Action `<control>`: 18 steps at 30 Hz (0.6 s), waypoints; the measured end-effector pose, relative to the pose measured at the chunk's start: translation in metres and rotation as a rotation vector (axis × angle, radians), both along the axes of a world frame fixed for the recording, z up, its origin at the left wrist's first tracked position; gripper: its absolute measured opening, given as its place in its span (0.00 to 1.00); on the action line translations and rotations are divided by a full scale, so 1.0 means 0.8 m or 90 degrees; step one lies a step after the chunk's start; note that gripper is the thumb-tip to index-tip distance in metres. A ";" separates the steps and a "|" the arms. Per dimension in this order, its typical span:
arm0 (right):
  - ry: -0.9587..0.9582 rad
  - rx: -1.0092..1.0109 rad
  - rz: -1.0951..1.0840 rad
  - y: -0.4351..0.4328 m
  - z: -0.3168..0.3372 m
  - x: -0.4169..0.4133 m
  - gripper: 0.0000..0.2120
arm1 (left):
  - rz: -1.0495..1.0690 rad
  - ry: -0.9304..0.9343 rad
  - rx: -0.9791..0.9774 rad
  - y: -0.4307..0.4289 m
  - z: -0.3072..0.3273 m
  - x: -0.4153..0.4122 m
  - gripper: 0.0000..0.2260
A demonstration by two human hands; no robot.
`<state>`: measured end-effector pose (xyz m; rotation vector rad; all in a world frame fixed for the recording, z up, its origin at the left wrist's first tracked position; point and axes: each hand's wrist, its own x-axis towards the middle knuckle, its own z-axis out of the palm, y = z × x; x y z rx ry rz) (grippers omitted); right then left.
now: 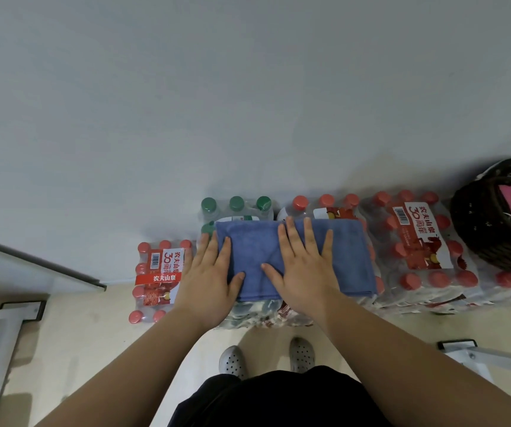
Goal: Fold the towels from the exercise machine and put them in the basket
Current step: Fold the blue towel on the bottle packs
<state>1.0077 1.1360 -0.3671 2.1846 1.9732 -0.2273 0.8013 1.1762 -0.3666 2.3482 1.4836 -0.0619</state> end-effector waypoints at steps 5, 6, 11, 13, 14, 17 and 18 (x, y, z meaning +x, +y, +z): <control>-0.005 0.000 -0.007 0.001 -0.001 -0.003 0.44 | -0.003 -0.057 -0.022 0.002 0.013 -0.005 0.39; -0.008 -0.001 -0.007 0.001 -0.001 -0.003 0.44 | -0.006 -0.077 -0.022 0.002 0.020 -0.005 0.40; -0.010 -0.020 0.001 0.003 -0.001 -0.002 0.45 | 0.005 -0.306 -0.115 -0.005 0.058 0.000 0.36; 0.050 -0.001 0.002 0.002 0.000 0.002 0.47 | 0.007 -0.347 -0.133 -0.009 0.078 0.011 0.36; 0.123 0.023 -0.007 0.002 0.001 0.007 0.47 | 0.008 -0.362 -0.145 -0.010 0.088 0.019 0.36; 0.443 0.128 -0.087 -0.001 0.009 0.029 0.41 | -0.038 -0.387 -0.138 -0.011 0.114 0.046 0.37; 0.526 0.171 -0.121 -0.004 0.009 0.038 0.38 | -0.060 -0.377 -0.125 -0.011 0.121 0.057 0.37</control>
